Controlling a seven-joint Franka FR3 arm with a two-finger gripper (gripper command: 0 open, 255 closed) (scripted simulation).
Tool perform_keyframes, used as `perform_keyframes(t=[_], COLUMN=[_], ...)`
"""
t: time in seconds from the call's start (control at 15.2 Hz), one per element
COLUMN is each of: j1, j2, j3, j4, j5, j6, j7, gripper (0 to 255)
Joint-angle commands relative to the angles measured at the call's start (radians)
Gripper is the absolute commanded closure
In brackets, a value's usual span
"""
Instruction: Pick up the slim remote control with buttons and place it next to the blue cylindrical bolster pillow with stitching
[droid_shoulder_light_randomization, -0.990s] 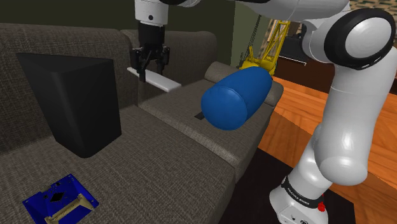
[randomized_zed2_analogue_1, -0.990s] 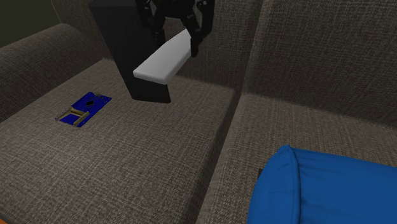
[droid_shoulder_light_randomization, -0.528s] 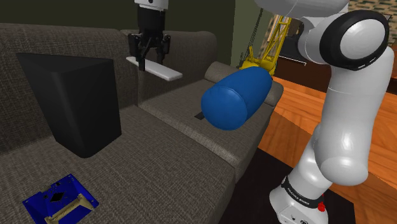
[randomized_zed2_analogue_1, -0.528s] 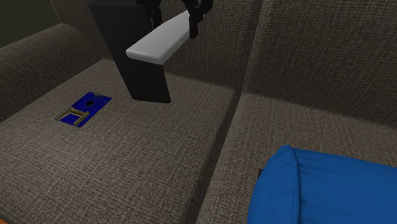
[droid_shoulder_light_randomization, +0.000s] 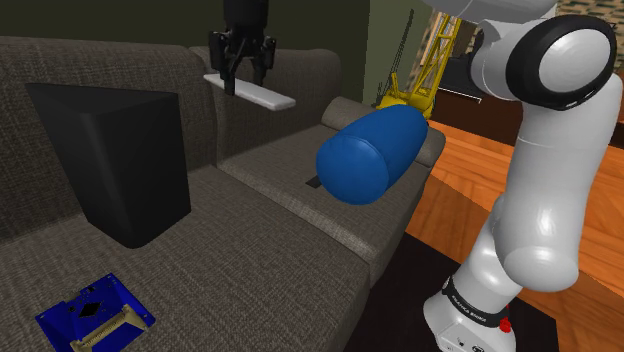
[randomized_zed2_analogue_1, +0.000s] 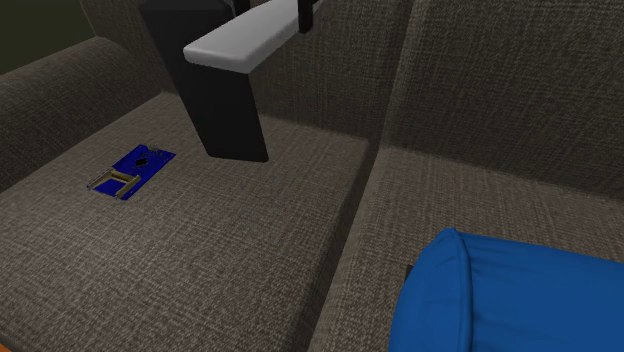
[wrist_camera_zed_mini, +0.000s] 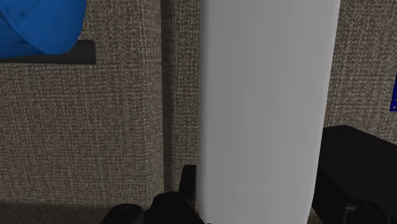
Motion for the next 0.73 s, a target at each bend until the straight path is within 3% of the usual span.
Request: perform_keyframes(t=[0.0, 0.26, 0.66], j1=[-0.038, -0.085, -0.115], j2=[-0.108, -0.299, -0.548], j3=[-0.004, -0.029, -0.090], j4=[-0.144, -0.374, -0.636], j5=[0.036, 0.098, 0.157], j6=[0.041, 0.092, 0.113], j7=[-0.027, -0.090, -0.188], gripper=[255, 255, 255])
